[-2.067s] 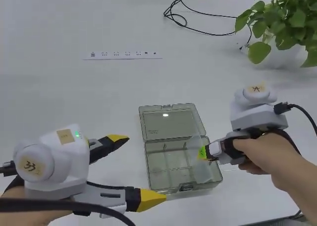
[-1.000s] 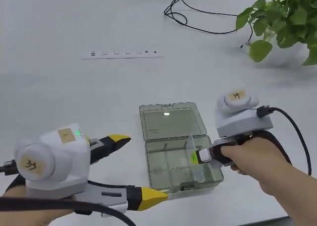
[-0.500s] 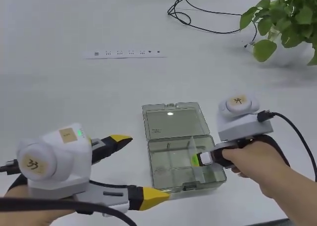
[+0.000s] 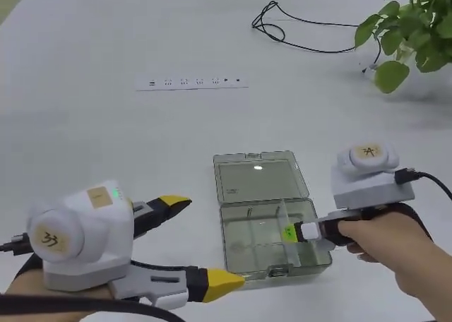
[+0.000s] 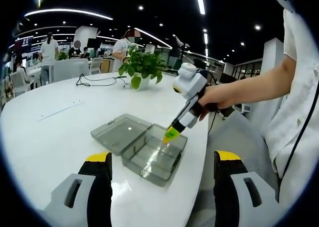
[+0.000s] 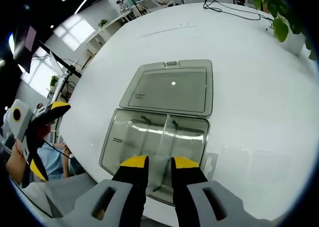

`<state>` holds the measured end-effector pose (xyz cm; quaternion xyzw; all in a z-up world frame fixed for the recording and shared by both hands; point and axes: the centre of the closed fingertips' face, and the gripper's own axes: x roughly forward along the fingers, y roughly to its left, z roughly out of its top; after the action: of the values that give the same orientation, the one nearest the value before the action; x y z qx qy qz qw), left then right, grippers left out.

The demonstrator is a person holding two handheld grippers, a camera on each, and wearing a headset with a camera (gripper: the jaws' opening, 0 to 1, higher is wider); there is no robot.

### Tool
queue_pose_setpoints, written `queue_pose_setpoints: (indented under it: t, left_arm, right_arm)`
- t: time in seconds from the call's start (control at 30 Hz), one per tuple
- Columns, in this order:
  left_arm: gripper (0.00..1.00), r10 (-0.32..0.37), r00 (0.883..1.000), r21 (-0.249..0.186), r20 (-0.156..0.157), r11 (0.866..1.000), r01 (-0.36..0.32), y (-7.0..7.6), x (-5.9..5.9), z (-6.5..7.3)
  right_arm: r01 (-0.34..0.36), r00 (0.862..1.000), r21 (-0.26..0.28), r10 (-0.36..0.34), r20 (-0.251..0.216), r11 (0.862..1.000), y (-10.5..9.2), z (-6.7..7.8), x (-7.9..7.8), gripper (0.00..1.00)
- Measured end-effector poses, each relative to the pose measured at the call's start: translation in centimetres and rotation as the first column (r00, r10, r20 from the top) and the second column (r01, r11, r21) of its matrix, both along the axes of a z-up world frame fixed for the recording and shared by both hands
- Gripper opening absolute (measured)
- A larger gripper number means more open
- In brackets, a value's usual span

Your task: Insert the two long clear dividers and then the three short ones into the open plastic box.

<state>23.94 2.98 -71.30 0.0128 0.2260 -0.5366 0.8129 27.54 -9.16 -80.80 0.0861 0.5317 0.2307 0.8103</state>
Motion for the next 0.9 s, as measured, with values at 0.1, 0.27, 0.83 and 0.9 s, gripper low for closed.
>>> queue_pose_setpoints:
  t: [0.1, 0.27, 0.83, 0.9]
  left_arm:
    - [0.84, 0.010, 1.000, 0.010, 0.002, 1.000, -0.010, 0.2, -0.2, 0.1]
    - [0.84, 0.029, 1.000, 0.015, 0.010, 0.999, -0.029, 0.4, -0.3, 0.7]
    - [0.84, 0.100, 0.995, 0.059, 0.016, 0.993, -0.101, 1.1, -1.2, 1.0]
    - [0.84, 0.115, 0.993, 0.066, 0.012, 0.991, -0.115, 1.4, -1.2, 0.9]
  right_arm:
    - [-0.025, 0.999, -0.003, 0.026, 0.043, 1.000, -0.3, 0.8, 0.2, 0.21]
    - [-0.047, 0.995, 0.025, 0.045, 0.085, 0.999, -0.6, 2.0, 0.2, 0.26]
    - [-0.203, 0.955, 0.034, 0.190, 0.230, 0.979, -2.0, 4.9, -1.1, 0.43]
    - [-0.214, 0.949, 0.033, 0.200, 0.242, 0.976, -2.3, 5.2, -1.2, 0.45]
